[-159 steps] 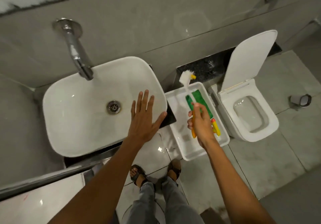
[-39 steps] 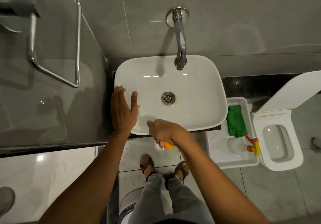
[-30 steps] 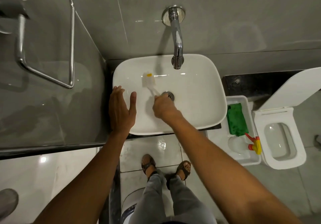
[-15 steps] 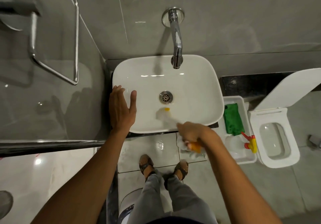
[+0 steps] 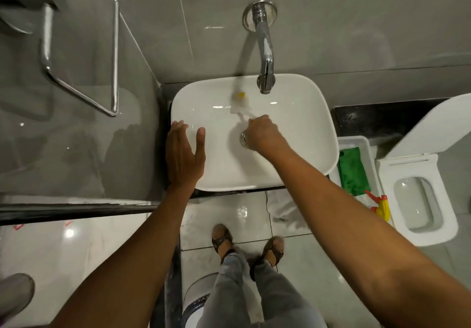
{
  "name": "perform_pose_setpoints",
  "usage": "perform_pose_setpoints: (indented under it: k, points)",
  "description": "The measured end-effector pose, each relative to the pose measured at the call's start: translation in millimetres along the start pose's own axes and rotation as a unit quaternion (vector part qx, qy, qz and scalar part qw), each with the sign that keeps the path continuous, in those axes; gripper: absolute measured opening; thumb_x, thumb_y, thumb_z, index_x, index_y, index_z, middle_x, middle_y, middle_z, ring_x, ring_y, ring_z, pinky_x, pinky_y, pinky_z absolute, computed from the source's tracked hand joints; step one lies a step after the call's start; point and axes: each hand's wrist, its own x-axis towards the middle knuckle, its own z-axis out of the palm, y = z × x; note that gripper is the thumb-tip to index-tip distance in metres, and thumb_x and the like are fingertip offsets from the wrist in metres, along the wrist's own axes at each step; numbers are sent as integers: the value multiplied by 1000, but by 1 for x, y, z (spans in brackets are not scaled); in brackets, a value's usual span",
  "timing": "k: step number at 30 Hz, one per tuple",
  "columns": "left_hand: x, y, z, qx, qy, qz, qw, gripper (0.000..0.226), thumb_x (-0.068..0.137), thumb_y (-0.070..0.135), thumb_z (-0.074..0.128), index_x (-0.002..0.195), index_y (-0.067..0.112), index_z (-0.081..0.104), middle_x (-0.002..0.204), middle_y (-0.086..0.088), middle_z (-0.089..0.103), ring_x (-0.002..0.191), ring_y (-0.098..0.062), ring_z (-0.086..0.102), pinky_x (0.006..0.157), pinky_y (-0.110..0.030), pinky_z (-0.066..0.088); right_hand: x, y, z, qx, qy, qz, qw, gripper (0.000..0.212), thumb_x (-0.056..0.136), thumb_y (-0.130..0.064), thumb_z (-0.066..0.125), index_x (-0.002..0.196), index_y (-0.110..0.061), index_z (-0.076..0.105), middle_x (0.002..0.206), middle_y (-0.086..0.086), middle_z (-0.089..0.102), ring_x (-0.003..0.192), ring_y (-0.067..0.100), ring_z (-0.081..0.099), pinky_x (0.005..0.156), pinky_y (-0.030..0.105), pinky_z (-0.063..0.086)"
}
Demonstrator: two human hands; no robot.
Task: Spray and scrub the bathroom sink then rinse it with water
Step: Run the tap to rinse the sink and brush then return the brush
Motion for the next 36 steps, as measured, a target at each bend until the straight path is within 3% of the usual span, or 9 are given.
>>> perform_pose_setpoints:
  k: [3, 6, 12, 15, 19, 24, 27, 31, 36]
  points:
    - [-2, 0, 0, 2, 12, 8, 1000, 78, 108, 67, 30, 141, 4, 60, 156, -14, 59, 155, -31, 48, 127, -45, 40, 1, 53, -11, -43, -7, 22, 999, 42, 105, -15, 40, 141, -2, 56, 139, 18, 51, 121, 33, 65, 90, 36, 54]
    - [-3, 2, 0, 22, 11, 19, 1000, 76, 108, 66, 35, 139, 2, 61, 152, -18, 61, 152, -35, 50, 126, -48, 40, -10, 104, -16, -105, -26, 28, 994, 41, 105, -12, 38, 138, -1, 59, 136, 20, 56, 118, 33, 65, 92, 36, 54]
    - [-10, 21, -8, 133, -51, 70, 987, 55, 107, 50, 60, 135, 3, 65, 147, -15, 65, 148, -34, 54, 134, -60, 12, -55, 137, 6, -141, -30, -35, 989, 40, 105, -7, 33, 135, -1, 59, 135, 23, 59, 123, 35, 61, 99, 39, 51]
    - [-13, 54, -12, 92, -31, 92, 991, 44, 104, 39, 70, 124, 0, 70, 135, -16, 71, 135, -38, 63, 120, -59, 29, -79, 132, 21, -131, -38, -67, 988, 38, 104, -7, 37, 135, -3, 58, 133, 22, 61, 121, 33, 62, 96, 38, 53]
    - [7, 119, -20, 31, -44, 97, 994, 46, 105, 51, 64, 104, 6, 73, 103, -9, 74, 101, -33, 69, 96, -45, 45, -90, 119, 19, -35, -71, -62, 995, 37, 106, -14, 37, 129, -4, 64, 127, 19, 67, 117, 34, 66, 87, 36, 52]
    - [35, 182, -27, 32, -79, 56, 995, 65, 90, 80, 62, 68, 19, 62, 67, 7, 60, 74, -22, 59, 73, -33, 41, -100, 106, 7, 140, -50, -8, 989, 53, 110, -40, 33, 126, 0, 63, 128, 19, 67, 118, 35, 65, 83, 32, 44]
    - [47, 201, -30, 40, -123, 36, 991, 66, 84, 82, 68, 61, 21, 55, 64, 1, 59, 73, -29, 64, 68, -35, 47, -106, 104, 1, 196, -22, 12, 980, 63, 107, -53, 36, 131, 1, 59, 132, 17, 65, 122, 34, 63, 94, 34, 48]
    - [59, 218, -30, 67, -120, 8, 991, 67, 84, 77, 73, 62, 16, 55, 67, -5, 58, 74, -33, 62, 64, -38, 45, -111, 101, -3, 220, -8, 10, 976, 58, 107, -50, 40, 130, 1, 57, 133, 18, 64, 122, 36, 62, 99, 39, 49]
    - [62, 238, -27, 54, -81, -26, 995, 40, 87, 48, 72, 76, 10, 68, 77, -8, 65, 80, -35, 68, 66, -35, 41, -115, 95, -8, 222, -4, 6, 975, 55, 108, -47, 41, 131, 0, 56, 133, 17, 63, 122, 35, 62, 94, 36, 48]
